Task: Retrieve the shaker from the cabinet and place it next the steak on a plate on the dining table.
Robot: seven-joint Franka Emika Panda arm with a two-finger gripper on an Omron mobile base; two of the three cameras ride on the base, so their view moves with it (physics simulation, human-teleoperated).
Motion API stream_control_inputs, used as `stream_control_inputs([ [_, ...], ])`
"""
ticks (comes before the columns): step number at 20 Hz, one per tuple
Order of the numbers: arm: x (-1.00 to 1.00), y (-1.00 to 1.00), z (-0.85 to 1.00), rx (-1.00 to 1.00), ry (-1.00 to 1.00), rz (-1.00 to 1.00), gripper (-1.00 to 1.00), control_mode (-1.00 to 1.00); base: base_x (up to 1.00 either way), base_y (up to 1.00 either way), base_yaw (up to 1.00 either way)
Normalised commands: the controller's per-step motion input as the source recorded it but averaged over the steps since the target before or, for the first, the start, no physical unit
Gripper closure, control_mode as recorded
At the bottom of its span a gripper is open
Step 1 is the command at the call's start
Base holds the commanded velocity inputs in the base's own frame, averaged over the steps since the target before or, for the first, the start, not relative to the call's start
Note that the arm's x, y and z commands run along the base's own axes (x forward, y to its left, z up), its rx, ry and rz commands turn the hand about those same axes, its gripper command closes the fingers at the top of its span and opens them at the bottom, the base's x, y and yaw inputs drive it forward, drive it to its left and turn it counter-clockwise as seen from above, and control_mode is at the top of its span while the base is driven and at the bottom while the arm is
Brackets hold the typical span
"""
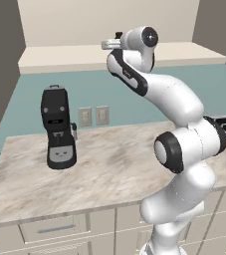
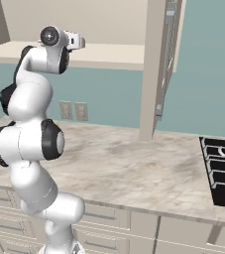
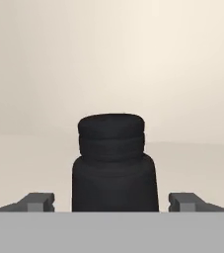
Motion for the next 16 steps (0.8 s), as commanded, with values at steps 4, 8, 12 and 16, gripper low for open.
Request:
stream_control_inputs([
  [4, -0.05, 0.0, -0.02, 0.02, 0.0, 0.0, 1.0, -1.0, 0.0, 0.0, 0.0],
  [8, -0.49, 0.0, 0.12, 0.0, -0.16, 0.0, 1.0, -1.0, 0.0, 0.0, 0.0],
  [12, -0.96, 0.0, 0.16, 0.0, -0.23, 0.0, 1.0, -1.0, 0.0, 0.0, 0.0],
  [16, -1.0, 0.0, 0.06, 0.0, -0.24, 0.0, 1.0, -1.0, 0.0, 0.0, 0.0],
])
